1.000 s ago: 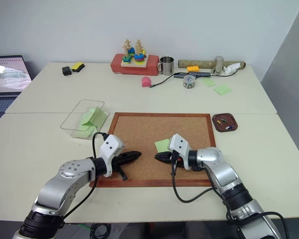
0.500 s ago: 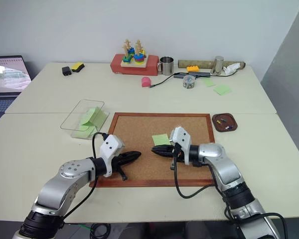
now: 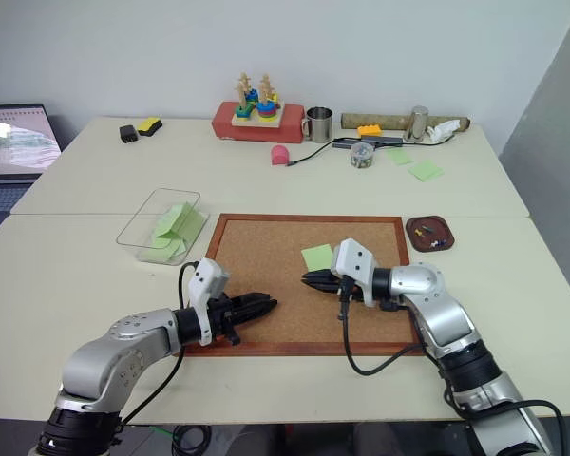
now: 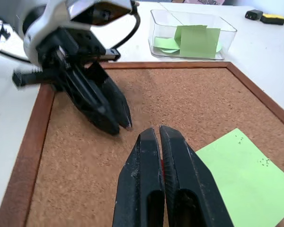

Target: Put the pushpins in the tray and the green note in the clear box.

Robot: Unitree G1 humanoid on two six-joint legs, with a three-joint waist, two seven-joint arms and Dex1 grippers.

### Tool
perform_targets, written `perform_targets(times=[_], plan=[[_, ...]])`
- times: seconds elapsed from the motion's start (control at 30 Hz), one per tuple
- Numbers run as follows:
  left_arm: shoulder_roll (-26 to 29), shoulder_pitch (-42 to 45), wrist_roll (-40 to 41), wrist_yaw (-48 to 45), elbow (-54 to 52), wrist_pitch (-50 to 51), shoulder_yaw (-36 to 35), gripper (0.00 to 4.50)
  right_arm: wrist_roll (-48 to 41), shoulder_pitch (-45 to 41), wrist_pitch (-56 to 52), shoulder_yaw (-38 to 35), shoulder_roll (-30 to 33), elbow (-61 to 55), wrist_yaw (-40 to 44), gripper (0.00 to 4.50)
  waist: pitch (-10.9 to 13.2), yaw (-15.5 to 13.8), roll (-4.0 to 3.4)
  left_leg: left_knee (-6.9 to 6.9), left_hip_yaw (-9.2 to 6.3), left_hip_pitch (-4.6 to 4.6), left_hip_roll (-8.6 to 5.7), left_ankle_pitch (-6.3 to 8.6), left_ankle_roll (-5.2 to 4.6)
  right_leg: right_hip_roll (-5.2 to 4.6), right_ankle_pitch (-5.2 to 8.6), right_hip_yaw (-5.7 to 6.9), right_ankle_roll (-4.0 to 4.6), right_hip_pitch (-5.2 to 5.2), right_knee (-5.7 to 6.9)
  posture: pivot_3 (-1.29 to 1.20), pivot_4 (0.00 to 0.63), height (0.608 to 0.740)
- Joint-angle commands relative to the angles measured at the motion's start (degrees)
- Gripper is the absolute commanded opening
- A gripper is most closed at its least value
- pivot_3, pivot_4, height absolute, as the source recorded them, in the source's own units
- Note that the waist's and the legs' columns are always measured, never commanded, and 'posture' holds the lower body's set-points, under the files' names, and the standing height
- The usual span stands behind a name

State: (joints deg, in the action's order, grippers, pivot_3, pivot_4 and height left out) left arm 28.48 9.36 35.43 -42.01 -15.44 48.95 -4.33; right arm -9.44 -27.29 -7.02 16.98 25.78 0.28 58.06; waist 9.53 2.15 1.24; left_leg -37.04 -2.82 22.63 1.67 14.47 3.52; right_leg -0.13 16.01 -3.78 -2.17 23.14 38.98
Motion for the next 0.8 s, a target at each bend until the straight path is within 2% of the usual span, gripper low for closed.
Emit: perform_targets(times=[0.03, 0.1, 0.27, 0.47, 0.8], plan=[[-3.59, 4.39, 14.83, 3.78, -1.15, 9.79, -8.93, 2.05, 2.16, -0.88, 6.49, 0.23, 1.69, -0.79, 2.14, 0.0, 0.05, -0.01, 0.08, 0.0, -0.02, 0.0, 0.0, 0.0, 0.0, 0.0, 0.0, 0.01, 0.0, 0.0, 0.0, 0.0, 0.15, 0.74], [-4.8, 5.81, 19.12, 5.71, -0.28, 12.72, -11.65, 2.33, 3.04, -0.8, 8.73, 0.41, 2.43, -0.71, 2.87, 0.0, 0.05, -0.07, 0.09, -0.01, -0.06, 0.02, 0.0, 0.0, 0.0, 0.0, 0.0, 0.05, 0.0, 0.0, 0.01, 0.0, 0.15, 0.74], [-5.58, 7.24, 25.6, 8.48, 1.03, 16.83, -13.98, 3.36, 5.6, -1.28, 15.54, 0.68, 3.49, -0.29, 3.32, 0.0, 0.06, 0.02, 0.09, 0.02, -0.06, -0.01, 0.01, -0.01, 0.02, 0.0, -0.01, 0.03, 0.01, 0.0, 0.01, 0.0, 0.15, 0.74], [-6.13, 6.81, 27.26, 9.97, 1.68, 16.83, -12.7, 4.45, 6.11, -1.9, 19.7, 0.64, 2.95, -1.28, 3.26, 0.0, 0.06, -0.16, 0.11, 0.0, -0.06, -0.01, 0.0, -0.02, 0.04, -0.02, -0.01, 0.03, 0.02, -0.01, 0.02, 0.0, 0.15, 0.74], [-9.83, 7.69, 27.26, 10.75, 1.99, 15.48, -9.22, 4.45, 6.96, -2.47, 22.26, 3.33, 1.34, -2.94, 2.92, 0.0, 0.06, -0.26, 0.11, 0.0, -0.06, -0.01, -0.01, -0.03, 0.05, -0.03, -0.02, 0.02, 0.02, -0.01, 0.02, 0.0, 0.15, 0.74]])
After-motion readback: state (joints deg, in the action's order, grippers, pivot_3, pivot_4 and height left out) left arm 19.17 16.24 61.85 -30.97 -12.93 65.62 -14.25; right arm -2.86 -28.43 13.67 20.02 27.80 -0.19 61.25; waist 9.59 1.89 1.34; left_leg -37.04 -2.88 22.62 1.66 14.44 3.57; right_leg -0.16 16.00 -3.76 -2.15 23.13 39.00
